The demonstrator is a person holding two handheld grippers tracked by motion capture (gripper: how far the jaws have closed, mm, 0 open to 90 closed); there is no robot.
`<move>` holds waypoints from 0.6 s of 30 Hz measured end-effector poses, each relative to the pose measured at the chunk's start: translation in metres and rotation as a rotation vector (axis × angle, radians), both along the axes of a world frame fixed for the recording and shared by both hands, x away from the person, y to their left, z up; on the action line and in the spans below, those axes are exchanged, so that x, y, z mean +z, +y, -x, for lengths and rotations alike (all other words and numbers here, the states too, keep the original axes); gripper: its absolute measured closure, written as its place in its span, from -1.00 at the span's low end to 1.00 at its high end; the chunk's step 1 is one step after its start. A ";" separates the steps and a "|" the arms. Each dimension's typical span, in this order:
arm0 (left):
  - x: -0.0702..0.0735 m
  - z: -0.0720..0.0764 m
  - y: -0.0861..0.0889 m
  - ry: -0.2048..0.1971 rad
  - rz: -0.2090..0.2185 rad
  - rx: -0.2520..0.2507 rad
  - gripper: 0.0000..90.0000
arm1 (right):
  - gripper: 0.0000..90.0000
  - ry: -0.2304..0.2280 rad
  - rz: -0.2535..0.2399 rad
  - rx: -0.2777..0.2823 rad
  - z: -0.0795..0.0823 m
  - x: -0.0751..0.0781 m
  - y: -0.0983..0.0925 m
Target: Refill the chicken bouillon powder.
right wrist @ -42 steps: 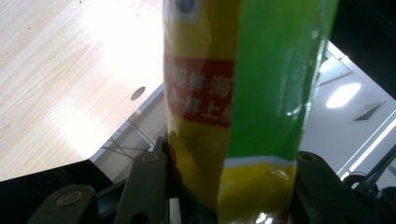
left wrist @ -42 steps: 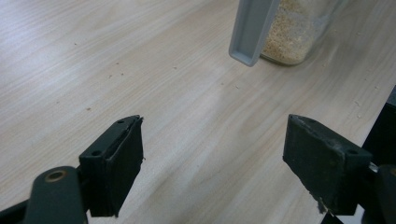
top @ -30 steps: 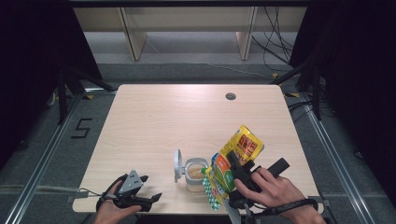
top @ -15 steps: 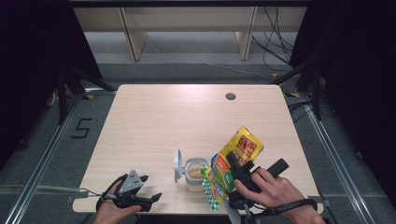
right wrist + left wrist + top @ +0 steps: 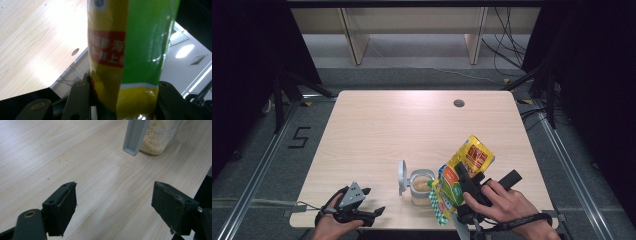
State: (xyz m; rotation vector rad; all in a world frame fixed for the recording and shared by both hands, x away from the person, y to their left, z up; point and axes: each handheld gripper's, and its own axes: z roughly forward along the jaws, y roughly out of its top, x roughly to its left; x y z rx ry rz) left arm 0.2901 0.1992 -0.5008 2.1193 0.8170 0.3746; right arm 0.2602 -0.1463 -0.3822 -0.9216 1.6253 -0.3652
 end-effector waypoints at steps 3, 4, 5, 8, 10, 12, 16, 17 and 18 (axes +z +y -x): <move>0.000 0.001 -0.001 0.024 0.014 0.014 -0.57 | 0.43 0.008 -0.020 -0.001 0.000 -0.001 -0.001; 0.000 0.001 -0.001 0.016 0.015 0.021 -0.57 | 0.43 0.013 -0.023 -0.008 0.000 -0.001 -0.001; -0.001 0.001 -0.001 0.014 0.015 0.020 -0.57 | 0.43 0.011 -0.023 -0.006 0.000 -0.001 -0.001; 0.001 0.001 -0.001 0.024 0.011 0.013 -0.57 | 0.44 0.012 -0.032 -0.010 0.000 0.000 -0.002; 0.000 0.001 -0.001 0.022 0.014 0.014 -0.57 | 0.44 0.011 -0.034 -0.013 0.000 -0.001 -0.002; 0.000 0.001 0.000 0.023 0.012 0.009 -0.57 | 0.44 0.013 -0.033 -0.011 0.000 0.000 -0.003; 0.000 0.001 0.000 0.024 0.011 0.009 -0.57 | 0.44 0.003 -0.015 -0.007 -0.001 0.000 -0.003; 0.000 0.001 0.000 0.023 0.012 0.010 -0.57 | 0.44 0.005 -0.045 -0.012 0.000 -0.002 -0.004; 0.000 0.001 -0.001 0.023 0.013 0.010 -0.57 | 0.44 0.004 -0.040 -0.009 0.000 -0.002 -0.004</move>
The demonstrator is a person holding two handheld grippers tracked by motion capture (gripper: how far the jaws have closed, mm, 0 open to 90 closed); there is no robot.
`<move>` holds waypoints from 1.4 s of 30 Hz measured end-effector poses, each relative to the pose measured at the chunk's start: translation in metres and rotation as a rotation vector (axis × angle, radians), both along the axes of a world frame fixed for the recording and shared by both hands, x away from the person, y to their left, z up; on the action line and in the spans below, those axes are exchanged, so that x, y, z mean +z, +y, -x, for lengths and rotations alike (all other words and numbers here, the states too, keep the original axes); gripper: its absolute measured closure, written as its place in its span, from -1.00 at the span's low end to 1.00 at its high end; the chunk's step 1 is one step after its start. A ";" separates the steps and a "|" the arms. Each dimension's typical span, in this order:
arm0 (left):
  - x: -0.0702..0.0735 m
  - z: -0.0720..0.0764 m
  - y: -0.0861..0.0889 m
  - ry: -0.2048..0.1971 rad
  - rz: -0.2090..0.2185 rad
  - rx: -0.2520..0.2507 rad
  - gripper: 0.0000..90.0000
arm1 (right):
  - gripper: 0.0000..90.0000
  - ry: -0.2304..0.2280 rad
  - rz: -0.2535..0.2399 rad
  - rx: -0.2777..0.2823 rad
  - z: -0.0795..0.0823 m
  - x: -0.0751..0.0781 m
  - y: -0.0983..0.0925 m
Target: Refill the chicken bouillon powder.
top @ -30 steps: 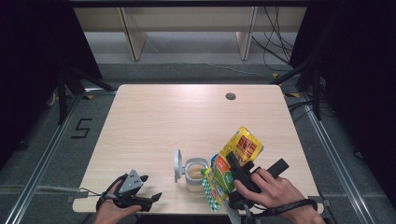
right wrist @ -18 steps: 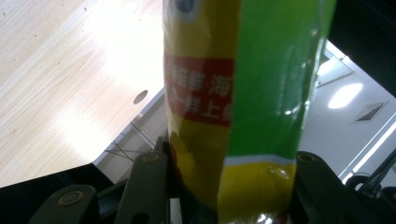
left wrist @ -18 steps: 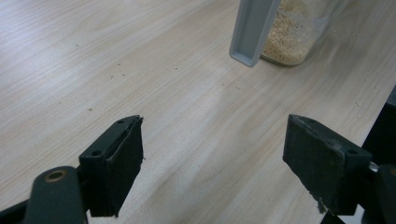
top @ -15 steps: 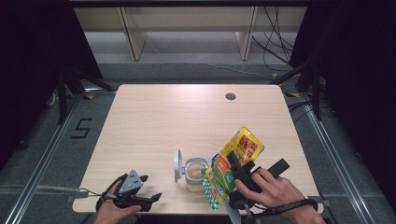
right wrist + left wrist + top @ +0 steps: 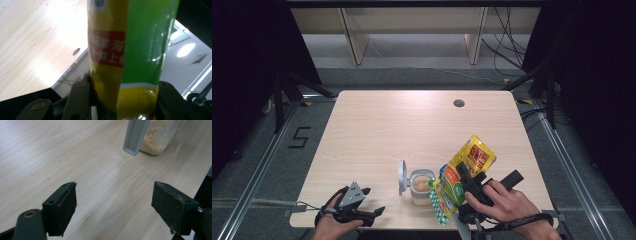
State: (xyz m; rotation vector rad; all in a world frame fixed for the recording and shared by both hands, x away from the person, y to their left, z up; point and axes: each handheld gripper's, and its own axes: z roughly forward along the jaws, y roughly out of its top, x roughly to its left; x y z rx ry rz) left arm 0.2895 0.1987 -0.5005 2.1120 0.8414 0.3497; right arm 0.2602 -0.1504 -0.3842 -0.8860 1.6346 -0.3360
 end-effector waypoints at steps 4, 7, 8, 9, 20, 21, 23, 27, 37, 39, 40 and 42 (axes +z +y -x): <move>0.000 0.000 0.000 0.001 -0.002 -0.002 -0.57 | 0.44 -0.003 0.007 0.007 0.001 0.000 0.000; 0.000 0.000 -0.001 -0.011 0.004 0.006 -0.57 | 0.44 0.007 -0.015 -0.006 0.000 -0.001 -0.001; -0.001 0.000 -0.002 -0.010 0.022 0.017 -0.57 | 0.44 0.019 -0.009 -0.009 -0.001 0.000 -0.001; 0.000 0.000 -0.001 -0.011 0.006 0.009 -0.57 | 0.44 0.004 0.025 0.005 -0.001 0.002 0.001; 0.000 0.001 0.000 -0.008 0.003 0.008 -0.57 | 0.44 0.001 0.031 0.008 0.000 0.002 0.002; 0.000 0.000 0.000 -0.009 0.004 0.008 -0.57 | 0.44 0.001 0.030 0.008 0.000 0.002 0.002; 0.001 -0.001 0.001 -0.027 -0.014 -0.007 -0.57 | 0.44 0.003 0.026 0.012 -0.001 0.002 0.002; 0.000 0.000 0.001 -0.021 -0.009 -0.004 -0.57 | 0.44 0.010 -0.005 0.002 0.000 0.001 0.000; 0.001 -0.001 0.001 -0.030 -0.016 -0.004 -0.57 | 0.44 -0.009 0.014 0.026 -0.001 0.002 0.001; 0.001 -0.001 0.001 -0.031 -0.017 -0.005 -0.57 | 0.44 0.006 -0.004 0.012 0.000 0.002 0.001; 0.001 -0.001 0.001 -0.030 -0.016 -0.005 -0.57 | 0.44 0.021 -0.004 0.009 -0.001 0.002 0.001; 0.001 -0.001 0.001 -0.031 -0.016 -0.005 -0.57 | 0.44 -0.006 0.013 0.029 -0.001 0.002 0.001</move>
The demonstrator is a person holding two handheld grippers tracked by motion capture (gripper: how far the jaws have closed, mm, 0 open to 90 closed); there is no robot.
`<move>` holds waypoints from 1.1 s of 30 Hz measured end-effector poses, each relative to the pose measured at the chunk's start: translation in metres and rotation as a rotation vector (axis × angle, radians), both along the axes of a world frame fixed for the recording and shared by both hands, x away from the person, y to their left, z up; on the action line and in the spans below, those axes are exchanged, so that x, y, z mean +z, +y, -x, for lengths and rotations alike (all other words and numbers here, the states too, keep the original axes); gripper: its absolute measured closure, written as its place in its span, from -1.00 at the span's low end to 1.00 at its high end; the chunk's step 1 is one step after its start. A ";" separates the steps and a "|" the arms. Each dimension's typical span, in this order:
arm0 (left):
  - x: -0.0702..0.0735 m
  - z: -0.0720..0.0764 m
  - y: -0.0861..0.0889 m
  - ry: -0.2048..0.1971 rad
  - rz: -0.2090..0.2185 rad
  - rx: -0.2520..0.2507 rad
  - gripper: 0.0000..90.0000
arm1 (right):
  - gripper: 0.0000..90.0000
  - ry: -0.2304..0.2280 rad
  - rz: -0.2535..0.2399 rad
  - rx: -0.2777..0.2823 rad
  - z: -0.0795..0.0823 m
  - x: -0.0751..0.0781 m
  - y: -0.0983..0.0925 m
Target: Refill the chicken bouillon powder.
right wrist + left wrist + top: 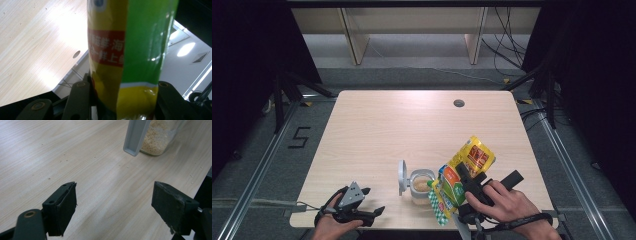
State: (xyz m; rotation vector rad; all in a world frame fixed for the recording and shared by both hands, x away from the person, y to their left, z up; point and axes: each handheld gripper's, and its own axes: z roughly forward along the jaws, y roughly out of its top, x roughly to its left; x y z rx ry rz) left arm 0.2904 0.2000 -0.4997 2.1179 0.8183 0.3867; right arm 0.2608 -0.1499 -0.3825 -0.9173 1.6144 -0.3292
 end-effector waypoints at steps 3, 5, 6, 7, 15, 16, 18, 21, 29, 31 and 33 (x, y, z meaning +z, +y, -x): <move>0.000 0.000 0.000 0.003 0.003 0.005 -0.57 | 0.44 0.006 -0.004 -0.011 0.000 0.000 0.000; 0.000 0.000 0.000 0.002 0.002 0.004 -0.57 | 0.44 -0.003 -0.002 0.000 0.000 -0.001 -0.001; 0.000 0.000 0.000 0.003 0.002 0.004 -0.57 | 0.44 0.008 0.000 -0.003 -0.001 0.000 0.000; 0.000 0.000 0.000 0.003 0.002 0.005 -0.57 | 0.45 0.002 -0.001 -0.002 0.000 0.000 0.000; 0.000 0.000 0.000 0.002 0.001 0.003 -0.57 | 0.46 0.002 0.001 -0.005 0.000 0.000 -0.001; 0.000 0.000 0.000 0.002 0.002 0.004 -0.57 | 0.46 0.001 0.001 -0.006 0.000 0.000 -0.001; 0.000 0.000 0.000 0.003 0.002 0.004 -0.57 | 0.46 0.000 0.000 -0.005 0.000 0.000 -0.001; 0.000 0.000 0.000 -0.001 -0.002 0.000 -0.57 | 0.46 0.001 -0.007 -0.007 0.001 0.000 -0.002; -0.001 0.001 -0.001 0.015 0.012 0.015 -0.57 | 0.46 0.006 -0.008 -0.003 0.001 -0.001 -0.002; 0.000 0.000 0.000 -0.002 -0.003 -0.001 -0.57 | 0.46 0.008 -0.009 -0.004 0.001 -0.001 -0.002; 0.000 0.000 0.000 0.005 0.002 0.004 -0.57 | 0.46 0.007 -0.013 -0.003 0.001 -0.001 -0.002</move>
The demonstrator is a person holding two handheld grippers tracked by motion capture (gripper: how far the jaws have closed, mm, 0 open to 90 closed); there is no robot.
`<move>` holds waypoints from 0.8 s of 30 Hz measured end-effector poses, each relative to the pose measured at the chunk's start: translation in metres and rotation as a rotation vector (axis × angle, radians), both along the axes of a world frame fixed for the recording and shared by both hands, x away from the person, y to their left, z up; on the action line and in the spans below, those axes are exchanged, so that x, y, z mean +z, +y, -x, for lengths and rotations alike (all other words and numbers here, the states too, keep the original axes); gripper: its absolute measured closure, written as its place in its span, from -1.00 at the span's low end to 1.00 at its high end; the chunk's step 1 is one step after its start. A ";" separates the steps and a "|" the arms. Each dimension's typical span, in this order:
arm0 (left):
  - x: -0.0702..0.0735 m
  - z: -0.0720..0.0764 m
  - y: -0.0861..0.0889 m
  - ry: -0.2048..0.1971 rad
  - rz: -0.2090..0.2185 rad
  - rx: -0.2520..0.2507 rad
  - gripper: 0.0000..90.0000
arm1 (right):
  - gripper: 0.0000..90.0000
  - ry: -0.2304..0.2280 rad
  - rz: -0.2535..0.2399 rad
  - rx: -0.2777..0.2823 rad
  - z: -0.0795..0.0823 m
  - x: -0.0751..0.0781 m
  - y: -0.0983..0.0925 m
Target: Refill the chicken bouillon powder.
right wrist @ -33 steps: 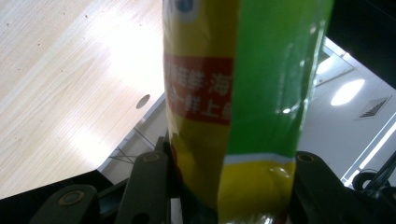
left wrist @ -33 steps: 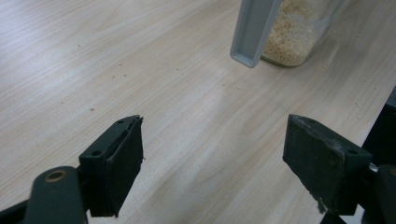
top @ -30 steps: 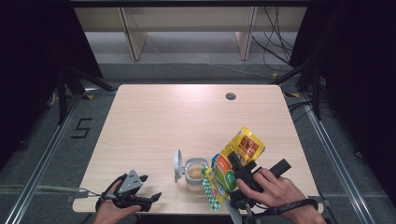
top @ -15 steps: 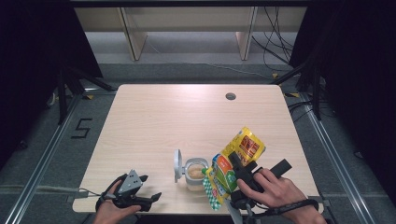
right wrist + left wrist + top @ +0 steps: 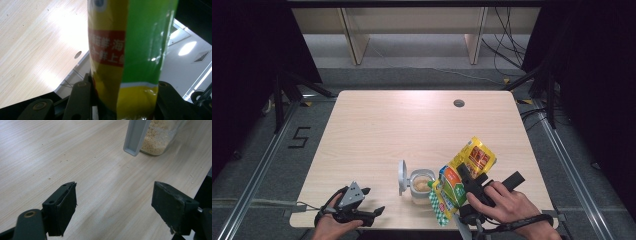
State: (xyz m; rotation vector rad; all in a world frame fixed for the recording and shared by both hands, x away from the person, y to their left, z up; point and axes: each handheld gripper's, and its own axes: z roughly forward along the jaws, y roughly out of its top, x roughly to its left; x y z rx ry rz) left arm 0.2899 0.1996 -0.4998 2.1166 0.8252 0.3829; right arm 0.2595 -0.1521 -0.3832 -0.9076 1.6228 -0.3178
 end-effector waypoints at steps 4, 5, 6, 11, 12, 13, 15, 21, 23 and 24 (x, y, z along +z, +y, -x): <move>-0.001 0.000 -0.001 0.006 0.011 0.013 -0.57 | 0.46 0.016 -0.027 -0.014 0.001 -0.002 -0.001; -0.001 0.000 -0.001 0.007 0.006 0.013 -0.57 | 0.46 0.027 -0.016 -0.020 0.000 -0.001 0.000; 0.000 0.000 0.000 -0.009 -0.008 -0.001 -0.57 | 0.46 0.029 -0.016 -0.019 0.001 -0.001 0.000; -0.001 0.001 -0.001 0.008 0.007 0.013 -0.57 | 0.47 0.019 -0.034 -0.014 0.003 -0.002 0.000; -0.001 0.000 -0.001 0.008 0.008 0.014 -0.57 | 0.47 0.018 -0.030 -0.008 0.003 -0.002 0.001; -0.001 0.000 -0.001 0.007 0.009 0.013 -0.57 | 0.46 0.019 -0.032 -0.009 0.003 -0.002 0.001; -0.001 0.000 -0.001 0.007 0.010 0.012 -0.57 | 0.46 0.033 -0.032 -0.016 0.003 -0.001 0.001; -0.001 0.000 -0.001 0.007 0.010 0.012 -0.57 | 0.47 0.025 -0.032 -0.014 0.003 0.000 0.001; -0.001 0.001 -0.001 0.005 0.009 0.013 -0.57 | 0.47 0.025 -0.031 -0.014 0.003 0.000 0.001; -0.001 0.000 -0.001 0.007 0.010 0.011 -0.57 | 0.47 0.015 -0.033 -0.011 0.003 0.000 0.001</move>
